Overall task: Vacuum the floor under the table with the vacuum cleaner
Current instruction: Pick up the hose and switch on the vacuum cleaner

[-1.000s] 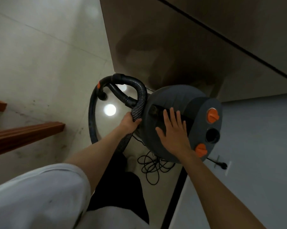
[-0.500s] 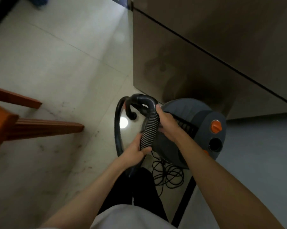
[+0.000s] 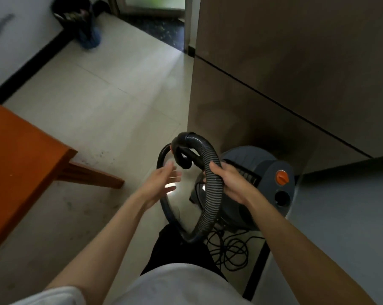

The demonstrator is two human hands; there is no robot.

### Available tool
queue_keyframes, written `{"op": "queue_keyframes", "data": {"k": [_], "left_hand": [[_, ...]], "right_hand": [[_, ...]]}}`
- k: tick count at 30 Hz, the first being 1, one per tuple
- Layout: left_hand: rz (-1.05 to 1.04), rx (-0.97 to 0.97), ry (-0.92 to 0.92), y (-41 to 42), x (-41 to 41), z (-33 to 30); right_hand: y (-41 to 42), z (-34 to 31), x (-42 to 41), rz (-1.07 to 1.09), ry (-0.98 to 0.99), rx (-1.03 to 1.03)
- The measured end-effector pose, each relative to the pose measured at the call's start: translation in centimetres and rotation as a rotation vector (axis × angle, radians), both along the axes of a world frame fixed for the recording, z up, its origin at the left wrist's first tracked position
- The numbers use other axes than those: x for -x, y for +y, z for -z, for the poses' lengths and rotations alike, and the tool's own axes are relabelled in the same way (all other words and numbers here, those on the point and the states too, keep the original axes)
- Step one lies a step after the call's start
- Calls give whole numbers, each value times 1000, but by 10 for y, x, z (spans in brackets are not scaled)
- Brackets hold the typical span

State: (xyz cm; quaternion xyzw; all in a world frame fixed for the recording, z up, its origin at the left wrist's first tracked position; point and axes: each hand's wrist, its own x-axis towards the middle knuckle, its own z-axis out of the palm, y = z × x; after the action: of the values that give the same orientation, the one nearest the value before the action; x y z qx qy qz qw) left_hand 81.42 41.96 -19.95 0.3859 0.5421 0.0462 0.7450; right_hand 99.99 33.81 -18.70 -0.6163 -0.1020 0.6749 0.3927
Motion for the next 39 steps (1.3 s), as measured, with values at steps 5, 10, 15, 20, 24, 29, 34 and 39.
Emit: {"op": "queue_keyframes", "data": {"k": [5, 10, 15, 20, 24, 29, 34, 39], "left_hand": [[-409, 327, -227, 28, -33, -34], [-787, 452, -549, 36, -50, -76], [-584, 369, -592, 30, -59, -115], [-371, 221, -592, 25, -53, -123], [-301, -17, -430, 43, -45, -126], [-226, -250, -173, 50, -41, -138], [-187, -395, 51, 58, -34, -141], [-101, -490, 41, 45, -30, -141]], "right_hand": [[-36, -47, -8, -149, -15, -126], [-53, -88, -22, -170, -19, -150], [-43, -102, -20, -141, -8, -209], [-23, -102, 8, -281, -38, -220], [-1, -108, 29, -225, -28, -303], [19, -113, 48, -173, -219, -263], [23, -99, 65, -210, -681, -273], [26, -102, 53, -150, -366, -358]]}}
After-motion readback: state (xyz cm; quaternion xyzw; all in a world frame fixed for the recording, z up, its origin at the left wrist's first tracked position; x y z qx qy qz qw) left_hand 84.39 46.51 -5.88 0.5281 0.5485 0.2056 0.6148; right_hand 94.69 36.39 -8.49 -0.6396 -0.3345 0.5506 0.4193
